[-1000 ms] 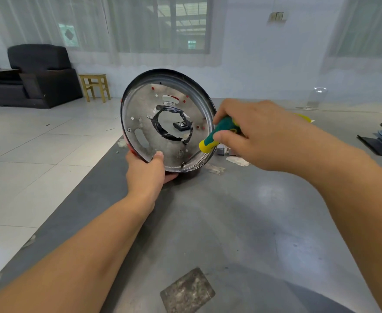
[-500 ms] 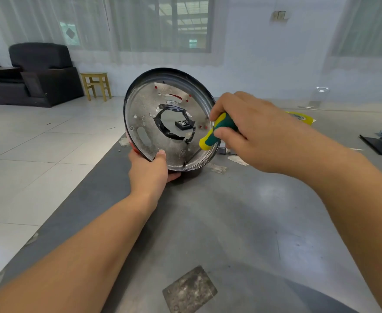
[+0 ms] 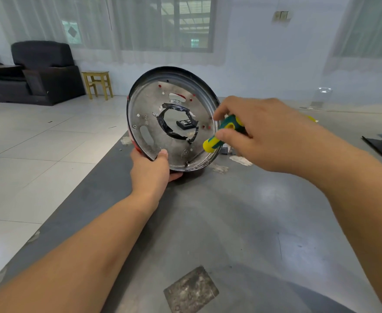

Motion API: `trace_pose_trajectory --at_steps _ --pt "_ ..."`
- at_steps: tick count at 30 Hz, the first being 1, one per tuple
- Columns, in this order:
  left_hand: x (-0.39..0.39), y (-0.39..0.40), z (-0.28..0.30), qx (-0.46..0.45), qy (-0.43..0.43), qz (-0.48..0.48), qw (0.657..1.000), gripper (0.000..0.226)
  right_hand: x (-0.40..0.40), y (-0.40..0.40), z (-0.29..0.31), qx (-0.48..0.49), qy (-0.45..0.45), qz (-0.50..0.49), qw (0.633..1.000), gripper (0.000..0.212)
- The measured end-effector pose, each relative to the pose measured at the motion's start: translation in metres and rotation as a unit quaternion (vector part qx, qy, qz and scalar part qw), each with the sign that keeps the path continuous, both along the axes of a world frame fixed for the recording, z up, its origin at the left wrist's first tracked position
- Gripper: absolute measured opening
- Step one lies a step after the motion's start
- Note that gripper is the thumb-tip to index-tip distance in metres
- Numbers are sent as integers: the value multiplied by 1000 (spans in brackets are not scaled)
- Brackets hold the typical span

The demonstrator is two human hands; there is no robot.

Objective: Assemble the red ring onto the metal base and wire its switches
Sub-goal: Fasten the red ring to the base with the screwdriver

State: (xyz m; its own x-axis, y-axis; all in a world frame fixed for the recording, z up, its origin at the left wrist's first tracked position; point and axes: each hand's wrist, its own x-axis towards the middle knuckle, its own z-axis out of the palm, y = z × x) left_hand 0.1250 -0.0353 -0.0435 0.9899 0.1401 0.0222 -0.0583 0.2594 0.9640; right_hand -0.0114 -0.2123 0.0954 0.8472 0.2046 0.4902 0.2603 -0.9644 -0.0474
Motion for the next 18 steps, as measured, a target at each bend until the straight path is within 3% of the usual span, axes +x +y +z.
trace_pose_trajectory --at_steps 2,3,5,8,10,15,18 --pt "1 0 0 0 -1 5 1000 51 1 7 -9 -131 -123 -62 982 17" --pt "2 0 -1 2 -3 8 1000 49 2 9 -11 -164 -133 -105 972 18" --pt "3 0 -1 -4 -3 15 1000 49 1 9 -11 -116 -33 -151 981 35" --pt "4 1 -1 -22 9 17 1000 49 -1 -2 -7 64 86 -41 993 10" --pt "5 1 -1 -22 11 14 1000 48 -3 -3 -2 85 108 0 990 15" --pt "5 1 -1 -24 13 7 1000 45 -3 6 5 17 -5 -2 1000 16" --pt "5 0 -1 -15 13 9 1000 50 0 22 -8 -149 -79 -137 976 35"
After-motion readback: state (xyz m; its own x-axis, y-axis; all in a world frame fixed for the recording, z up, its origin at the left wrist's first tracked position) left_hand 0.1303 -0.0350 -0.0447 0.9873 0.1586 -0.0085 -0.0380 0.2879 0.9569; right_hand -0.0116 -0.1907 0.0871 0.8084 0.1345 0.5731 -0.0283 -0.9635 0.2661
